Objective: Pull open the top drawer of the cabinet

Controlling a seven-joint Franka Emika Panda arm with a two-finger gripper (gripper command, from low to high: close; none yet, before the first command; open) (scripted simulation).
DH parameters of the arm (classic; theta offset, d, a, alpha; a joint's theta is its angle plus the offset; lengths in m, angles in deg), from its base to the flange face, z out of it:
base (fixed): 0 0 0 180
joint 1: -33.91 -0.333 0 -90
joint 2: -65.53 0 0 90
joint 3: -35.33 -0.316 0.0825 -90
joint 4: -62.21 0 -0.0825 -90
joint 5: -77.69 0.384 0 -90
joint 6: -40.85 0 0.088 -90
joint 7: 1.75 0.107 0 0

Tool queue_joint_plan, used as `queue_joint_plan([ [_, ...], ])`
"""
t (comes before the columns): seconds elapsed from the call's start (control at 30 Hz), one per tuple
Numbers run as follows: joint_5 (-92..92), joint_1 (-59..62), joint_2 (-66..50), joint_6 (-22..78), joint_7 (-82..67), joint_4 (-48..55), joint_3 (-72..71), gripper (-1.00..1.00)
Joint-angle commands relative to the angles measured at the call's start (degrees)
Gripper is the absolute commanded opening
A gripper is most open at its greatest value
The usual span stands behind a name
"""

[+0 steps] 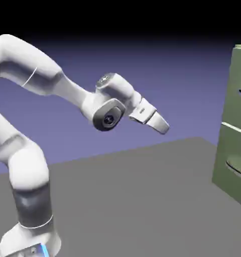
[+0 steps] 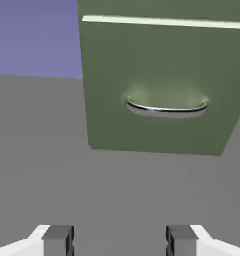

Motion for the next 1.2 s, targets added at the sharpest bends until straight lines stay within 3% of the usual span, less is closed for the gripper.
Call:
queue_joint_plan([
  [0.0,1.9,-0.7,-0.9,0.3,-2.5,0.8,1.0,0.00],
  [1.17,68.1,-25.1,-33.0,11.5,-89.7,28.1,35.0,0.00],
])
